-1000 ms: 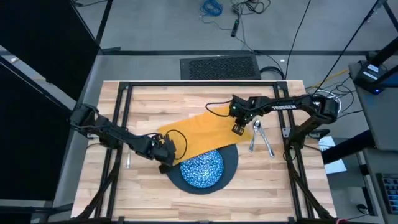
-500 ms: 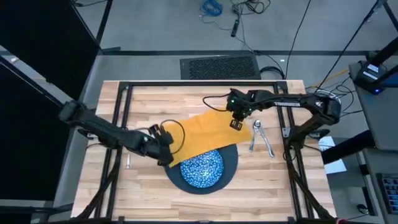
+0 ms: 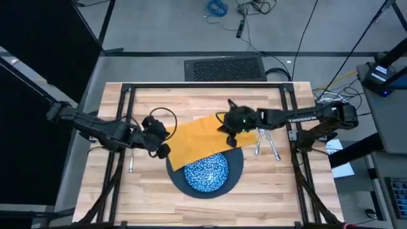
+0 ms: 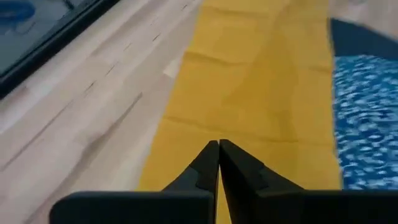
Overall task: Set table place
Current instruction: Fold the yellow table napkin
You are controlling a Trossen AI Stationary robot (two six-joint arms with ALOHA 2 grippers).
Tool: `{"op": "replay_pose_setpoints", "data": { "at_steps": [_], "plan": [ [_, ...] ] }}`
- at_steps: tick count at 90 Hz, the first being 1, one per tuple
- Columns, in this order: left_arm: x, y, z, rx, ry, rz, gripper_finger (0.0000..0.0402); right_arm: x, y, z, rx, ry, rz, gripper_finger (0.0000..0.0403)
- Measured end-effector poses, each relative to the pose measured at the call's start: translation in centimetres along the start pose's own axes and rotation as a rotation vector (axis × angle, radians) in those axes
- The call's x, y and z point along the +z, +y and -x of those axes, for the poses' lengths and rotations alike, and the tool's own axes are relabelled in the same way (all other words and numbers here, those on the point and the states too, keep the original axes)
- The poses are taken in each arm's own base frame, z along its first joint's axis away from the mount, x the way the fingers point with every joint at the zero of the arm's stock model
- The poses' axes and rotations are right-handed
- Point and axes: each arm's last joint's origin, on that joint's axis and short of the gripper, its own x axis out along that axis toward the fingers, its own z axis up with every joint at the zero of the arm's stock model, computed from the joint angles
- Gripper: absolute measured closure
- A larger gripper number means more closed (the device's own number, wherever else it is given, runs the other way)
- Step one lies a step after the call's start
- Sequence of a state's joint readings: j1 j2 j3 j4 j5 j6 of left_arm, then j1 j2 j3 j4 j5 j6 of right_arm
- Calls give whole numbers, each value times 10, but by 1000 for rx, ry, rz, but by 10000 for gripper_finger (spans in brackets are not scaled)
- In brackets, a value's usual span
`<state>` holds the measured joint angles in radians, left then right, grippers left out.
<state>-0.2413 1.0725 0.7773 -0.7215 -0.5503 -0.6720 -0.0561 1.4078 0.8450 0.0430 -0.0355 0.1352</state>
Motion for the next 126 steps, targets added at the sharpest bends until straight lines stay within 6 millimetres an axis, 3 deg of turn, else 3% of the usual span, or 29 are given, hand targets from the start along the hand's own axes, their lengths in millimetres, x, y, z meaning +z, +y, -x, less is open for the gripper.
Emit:
{"op": "replay_pose_setpoints", "data": {
  "at_steps": [12,25,36,50,68,81,95,105,115,126],
  "plan": [
    [8,0,-8,21,-48,-16,402,-14,12,1,-17,130,10,403],
    [34,-4,-11,-6,-259,15,402,-36,6,9,-282,315,-99,403],
    [62,4,-12,-178,-331,66,402,-54,13,20,-513,412,-174,403],
    [88,26,-29,-334,-300,130,402,-71,26,35,-723,431,-297,403],
    [134,52,-64,-517,-275,119,402,-79,42,42,-748,416,-386,403],
    [173,55,-85,-683,-266,47,402,-85,53,48,-709,488,-306,403],
    [207,55,-94,-667,-373,-113,399,-90,51,66,-783,583,-243,403],
    [215,54,-110,-578,-390,-181,374,-92,49,81,-846,605,-217,395],
    [217,52,-130,-540,-368,-178,324,-91,49,89,-850,634,-165,372],
    [216,50,-153,-511,-333,-68,262,-91,48,89,-843,642,-130,338]
  ]
}}
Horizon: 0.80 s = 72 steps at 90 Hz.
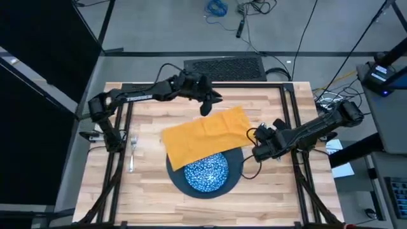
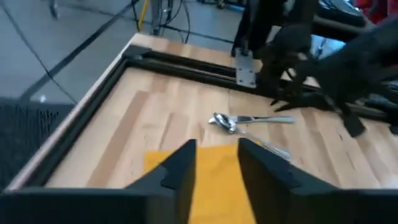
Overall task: Set table place
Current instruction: Fold the yellow table napkin
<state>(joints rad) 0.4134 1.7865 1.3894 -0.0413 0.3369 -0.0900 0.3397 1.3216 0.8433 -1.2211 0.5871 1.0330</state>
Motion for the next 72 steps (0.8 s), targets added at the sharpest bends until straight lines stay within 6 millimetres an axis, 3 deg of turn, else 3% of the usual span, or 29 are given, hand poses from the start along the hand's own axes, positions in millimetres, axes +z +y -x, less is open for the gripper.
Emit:
{"op": "replay_pose_setpoints", "data": {
  "at_steps": [13,33,49,72],
  "plan": [
    [2,8,-15,35,26,38,221,7,1,-3,11,-36,-95,303],
    [20,16,-46,32,169,-26,217,16,1,-9,57,-9,-50,266],
    [13,27,-72,29,324,-20,217,13,1,-15,59,16,-53,252],
    [-3,34,-88,26,386,-16,217,-6,2,-39,42,38,-35,245]
  ]
}}
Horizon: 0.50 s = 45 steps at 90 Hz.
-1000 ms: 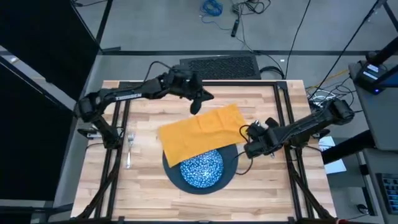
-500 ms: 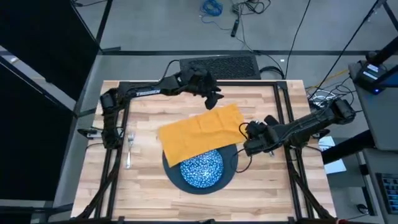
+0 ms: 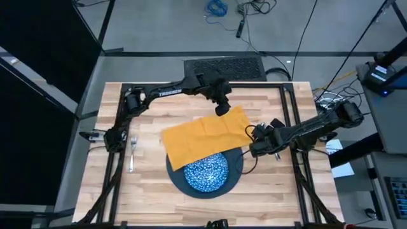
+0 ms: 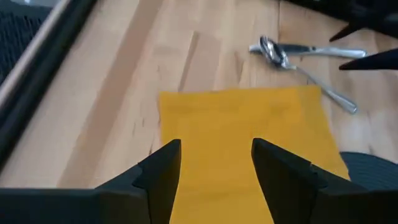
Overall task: Set table place
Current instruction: Fold the yellow table napkin
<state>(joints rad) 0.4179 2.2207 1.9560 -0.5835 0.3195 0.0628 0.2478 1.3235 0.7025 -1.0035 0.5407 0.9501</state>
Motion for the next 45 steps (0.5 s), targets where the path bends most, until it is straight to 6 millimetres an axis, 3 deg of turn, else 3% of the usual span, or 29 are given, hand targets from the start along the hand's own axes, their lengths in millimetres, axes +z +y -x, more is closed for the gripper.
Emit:
{"op": "replay_pose_setpoints", "data": {
  "at_steps": [26,45],
  "plan": [
    [-7,7,-11,4,26,97,217,7,4,-18,83,-46,-5,245],
    [-21,1,-14,-3,164,159,217,9,2,-29,154,3,-20,245]
  ]
}}
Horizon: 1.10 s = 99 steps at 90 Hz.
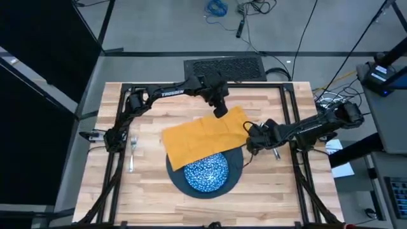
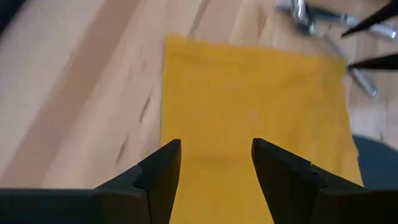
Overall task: Set table place
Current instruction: Fold the yellow table napkin
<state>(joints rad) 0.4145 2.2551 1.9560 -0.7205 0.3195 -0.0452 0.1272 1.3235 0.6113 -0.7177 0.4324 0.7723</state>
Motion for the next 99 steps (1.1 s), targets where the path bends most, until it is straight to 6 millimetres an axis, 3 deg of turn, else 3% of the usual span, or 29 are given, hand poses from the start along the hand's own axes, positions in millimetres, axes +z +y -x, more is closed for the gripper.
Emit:
{"op": "replay_pose_setpoints", "data": {
  "at_steps": [26,73,99],
  "plan": [
    [-20,-10,-1,7,203,-25,217,-2,-1,-20,125,-21,-38,245],
    [-43,-10,6,70,444,-23,217,30,-24,-40,168,-64,-45,245],
    [-59,-21,2,58,553,-35,217,42,-24,-59,179,-101,-16,245]
  ]
}}
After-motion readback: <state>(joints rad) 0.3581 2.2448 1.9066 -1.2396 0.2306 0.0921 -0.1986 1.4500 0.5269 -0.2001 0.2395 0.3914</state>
